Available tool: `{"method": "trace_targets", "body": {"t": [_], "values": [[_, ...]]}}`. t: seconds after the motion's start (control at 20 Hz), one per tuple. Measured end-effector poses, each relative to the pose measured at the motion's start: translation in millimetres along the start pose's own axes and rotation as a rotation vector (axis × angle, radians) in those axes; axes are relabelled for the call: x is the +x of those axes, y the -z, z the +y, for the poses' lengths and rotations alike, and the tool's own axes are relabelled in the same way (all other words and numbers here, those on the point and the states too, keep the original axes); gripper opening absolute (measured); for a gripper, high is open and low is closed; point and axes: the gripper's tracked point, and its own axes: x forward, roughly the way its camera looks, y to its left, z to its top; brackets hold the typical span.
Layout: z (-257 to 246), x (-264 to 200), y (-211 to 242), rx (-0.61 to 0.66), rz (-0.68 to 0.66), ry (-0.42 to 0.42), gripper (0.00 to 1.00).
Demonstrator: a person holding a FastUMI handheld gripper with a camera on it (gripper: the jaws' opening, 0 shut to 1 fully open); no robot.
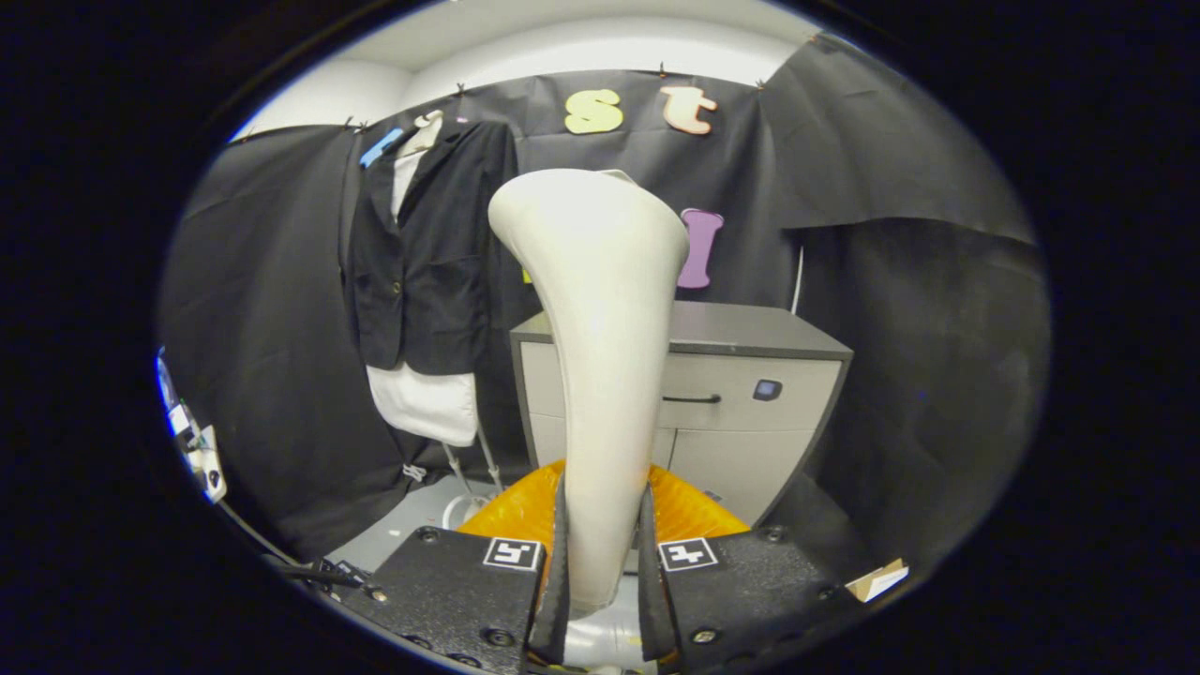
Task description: Iron the clothes twice with a garment steamer, once on the left side and once on the right side.
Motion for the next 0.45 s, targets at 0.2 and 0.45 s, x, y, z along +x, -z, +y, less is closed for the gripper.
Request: {"method": "trace_targets", "body": {"t": [0.2, 0.45], "values": [[-22.5, -10.6, 4.8, 0.023, 0.003, 0.041, 0.33], [-30.8, -21.7, 5.5, 0.026, -0.006, 0.067, 0.33]]}}
